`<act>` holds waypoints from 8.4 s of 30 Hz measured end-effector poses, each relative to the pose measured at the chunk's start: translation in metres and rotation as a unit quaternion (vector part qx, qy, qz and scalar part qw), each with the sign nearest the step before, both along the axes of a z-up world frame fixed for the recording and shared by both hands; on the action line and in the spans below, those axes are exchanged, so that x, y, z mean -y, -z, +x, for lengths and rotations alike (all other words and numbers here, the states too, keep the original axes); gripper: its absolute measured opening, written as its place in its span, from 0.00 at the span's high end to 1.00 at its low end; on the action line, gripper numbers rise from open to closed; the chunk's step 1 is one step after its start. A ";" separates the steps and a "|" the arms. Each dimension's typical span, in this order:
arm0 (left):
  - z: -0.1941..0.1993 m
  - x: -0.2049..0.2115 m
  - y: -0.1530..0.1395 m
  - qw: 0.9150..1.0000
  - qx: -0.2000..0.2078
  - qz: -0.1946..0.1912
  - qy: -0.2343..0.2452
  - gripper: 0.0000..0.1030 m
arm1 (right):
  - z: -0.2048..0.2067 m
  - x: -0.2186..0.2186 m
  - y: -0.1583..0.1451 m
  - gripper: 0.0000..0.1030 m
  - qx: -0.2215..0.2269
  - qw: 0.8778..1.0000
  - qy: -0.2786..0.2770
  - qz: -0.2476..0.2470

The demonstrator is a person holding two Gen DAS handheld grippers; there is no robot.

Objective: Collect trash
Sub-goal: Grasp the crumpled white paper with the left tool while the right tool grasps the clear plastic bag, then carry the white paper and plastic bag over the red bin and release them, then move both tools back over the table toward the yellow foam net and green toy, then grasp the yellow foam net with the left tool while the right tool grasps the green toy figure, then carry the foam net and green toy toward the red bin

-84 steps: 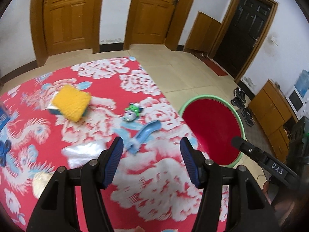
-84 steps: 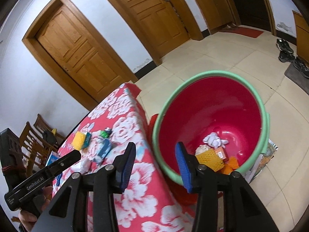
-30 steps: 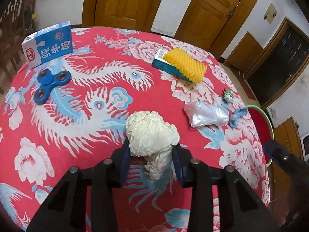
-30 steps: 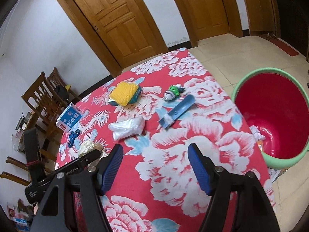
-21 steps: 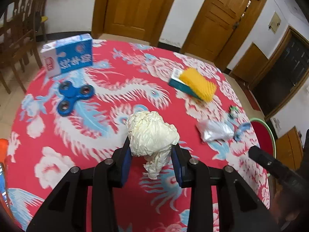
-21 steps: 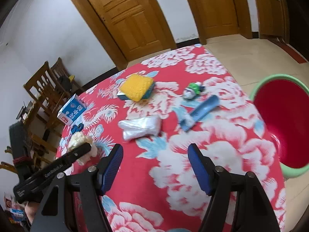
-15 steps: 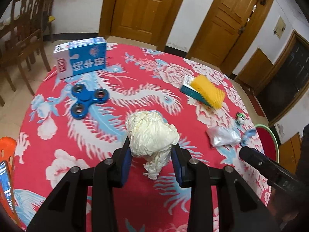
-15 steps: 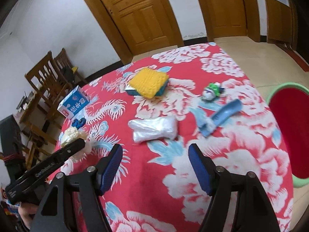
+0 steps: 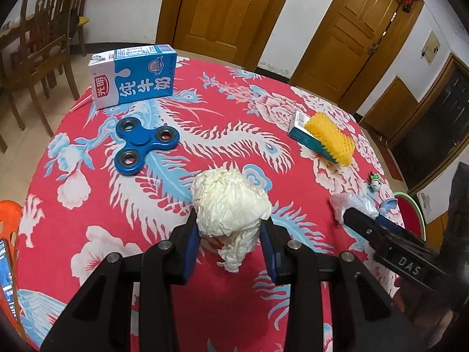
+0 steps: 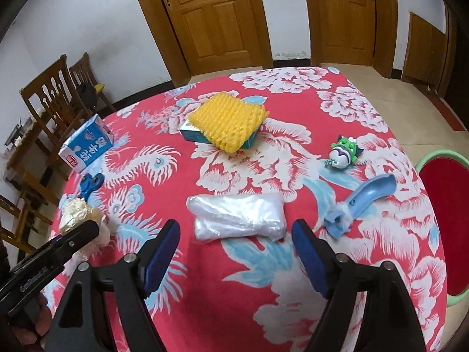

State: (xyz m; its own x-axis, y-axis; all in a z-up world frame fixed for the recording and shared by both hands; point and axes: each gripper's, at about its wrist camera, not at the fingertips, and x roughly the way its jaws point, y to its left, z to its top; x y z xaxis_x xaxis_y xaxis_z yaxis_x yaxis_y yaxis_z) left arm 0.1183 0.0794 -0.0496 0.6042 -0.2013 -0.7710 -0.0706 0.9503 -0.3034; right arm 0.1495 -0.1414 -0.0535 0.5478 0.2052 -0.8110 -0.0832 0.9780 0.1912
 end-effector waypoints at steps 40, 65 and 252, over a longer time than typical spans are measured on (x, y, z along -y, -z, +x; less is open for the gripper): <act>-0.013 0.059 -0.027 0.998 0.002 -0.009 0.069 0.63 | -0.075 0.069 -0.047 0.34 0.067 0.995 0.036 0.071; -0.006 0.162 -0.042 0.985 -0.007 0.012 0.174 0.64 | -0.108 0.192 -0.058 0.34 0.090 0.980 0.133 0.115; 0.036 0.187 -0.050 0.979 0.008 0.005 0.205 0.91 | -0.035 0.184 -0.049 0.74 0.078 0.985 0.112 0.110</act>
State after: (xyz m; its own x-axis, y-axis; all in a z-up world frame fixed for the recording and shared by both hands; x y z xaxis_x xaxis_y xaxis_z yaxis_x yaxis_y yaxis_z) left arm 0.1548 -0.1074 0.0005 0.4862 -0.4209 -0.7658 0.3216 0.9010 -0.2910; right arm 0.1144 -0.3250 -0.0042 0.7132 0.2254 -0.6638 0.0859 0.9117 0.4018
